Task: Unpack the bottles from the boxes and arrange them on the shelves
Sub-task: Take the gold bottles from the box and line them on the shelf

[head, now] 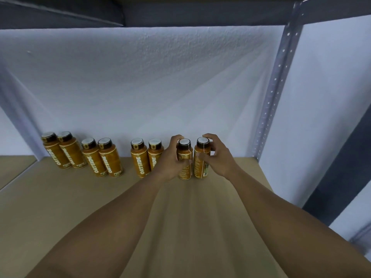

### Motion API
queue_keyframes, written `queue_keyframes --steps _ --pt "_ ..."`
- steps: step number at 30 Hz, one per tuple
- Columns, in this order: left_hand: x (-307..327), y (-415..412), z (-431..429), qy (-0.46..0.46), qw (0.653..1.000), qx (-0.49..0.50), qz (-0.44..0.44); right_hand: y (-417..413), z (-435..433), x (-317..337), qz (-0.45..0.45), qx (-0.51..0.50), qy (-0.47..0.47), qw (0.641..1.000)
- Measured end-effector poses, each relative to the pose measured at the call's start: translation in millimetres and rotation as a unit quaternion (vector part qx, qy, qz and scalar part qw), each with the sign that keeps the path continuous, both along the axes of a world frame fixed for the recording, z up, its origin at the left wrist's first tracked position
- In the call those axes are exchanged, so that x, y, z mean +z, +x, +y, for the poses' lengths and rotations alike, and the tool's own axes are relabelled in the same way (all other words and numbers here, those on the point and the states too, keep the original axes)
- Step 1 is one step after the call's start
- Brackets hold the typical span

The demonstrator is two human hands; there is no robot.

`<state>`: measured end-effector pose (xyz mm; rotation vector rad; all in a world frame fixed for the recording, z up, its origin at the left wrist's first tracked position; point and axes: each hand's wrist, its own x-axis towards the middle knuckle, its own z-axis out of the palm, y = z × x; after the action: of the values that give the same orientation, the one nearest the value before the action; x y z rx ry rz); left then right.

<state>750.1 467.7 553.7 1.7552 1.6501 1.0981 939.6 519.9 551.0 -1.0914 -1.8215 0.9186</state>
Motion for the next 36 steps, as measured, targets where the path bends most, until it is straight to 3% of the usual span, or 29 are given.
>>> queue_keyframes --steps 17,22,27,31,36 --pt "17 -10 3 -0.027 0.999 -0.007 0.043 5 8 10 -0.045 0.029 -0.021 0.998" --pt "48 -16 8 -0.017 0.989 0.033 0.145 11 18 40 -0.103 0.040 0.003 0.994" --pt "66 -18 14 -0.067 0.966 -0.024 0.247 7 31 45 -0.226 0.084 0.019 0.970" --pt "65 -16 15 -0.059 0.966 -0.013 0.250 8 29 41 -0.248 0.078 0.067 0.963" --pt "59 -11 17 -0.046 0.965 0.055 0.251 7 22 39 -0.205 0.027 0.070 0.976"
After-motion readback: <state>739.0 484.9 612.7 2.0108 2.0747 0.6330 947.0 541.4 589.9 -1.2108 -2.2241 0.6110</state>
